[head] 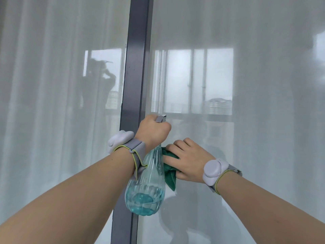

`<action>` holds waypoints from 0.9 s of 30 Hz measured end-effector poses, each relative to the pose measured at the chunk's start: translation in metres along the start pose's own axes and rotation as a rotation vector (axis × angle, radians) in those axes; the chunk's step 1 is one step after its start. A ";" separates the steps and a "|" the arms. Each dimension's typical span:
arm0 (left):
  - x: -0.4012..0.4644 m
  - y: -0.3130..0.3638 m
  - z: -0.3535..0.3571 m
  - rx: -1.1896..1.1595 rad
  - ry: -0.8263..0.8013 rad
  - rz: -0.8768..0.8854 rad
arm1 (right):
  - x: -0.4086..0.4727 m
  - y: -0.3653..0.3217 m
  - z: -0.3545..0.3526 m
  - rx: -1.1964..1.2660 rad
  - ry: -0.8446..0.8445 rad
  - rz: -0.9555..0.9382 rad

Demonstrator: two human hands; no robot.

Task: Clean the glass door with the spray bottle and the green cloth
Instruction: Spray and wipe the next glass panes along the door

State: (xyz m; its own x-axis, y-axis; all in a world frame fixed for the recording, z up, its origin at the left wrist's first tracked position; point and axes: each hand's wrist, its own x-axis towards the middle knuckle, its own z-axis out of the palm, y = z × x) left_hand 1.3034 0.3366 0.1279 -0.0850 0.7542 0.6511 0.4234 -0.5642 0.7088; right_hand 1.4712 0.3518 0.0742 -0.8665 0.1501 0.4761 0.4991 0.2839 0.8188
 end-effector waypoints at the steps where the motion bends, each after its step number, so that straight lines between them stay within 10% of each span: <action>1: -0.001 0.000 0.000 0.010 -0.004 -0.004 | -0.001 -0.002 0.001 -0.007 0.007 -0.002; 19: -0.004 -0.025 -0.013 0.058 0.124 -0.019 | 0.011 -0.034 0.075 -0.156 0.136 0.100; 27: 0.010 -0.003 -0.033 0.085 0.200 0.022 | 0.087 0.077 0.022 -0.196 0.140 0.610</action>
State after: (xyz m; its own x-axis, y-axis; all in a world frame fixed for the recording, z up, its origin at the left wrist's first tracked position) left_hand 1.2716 0.3353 0.1412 -0.2491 0.6556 0.7128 0.5006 -0.5429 0.6743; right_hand 1.4345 0.4070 0.1717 -0.4238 0.1015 0.9001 0.9050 0.0068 0.4254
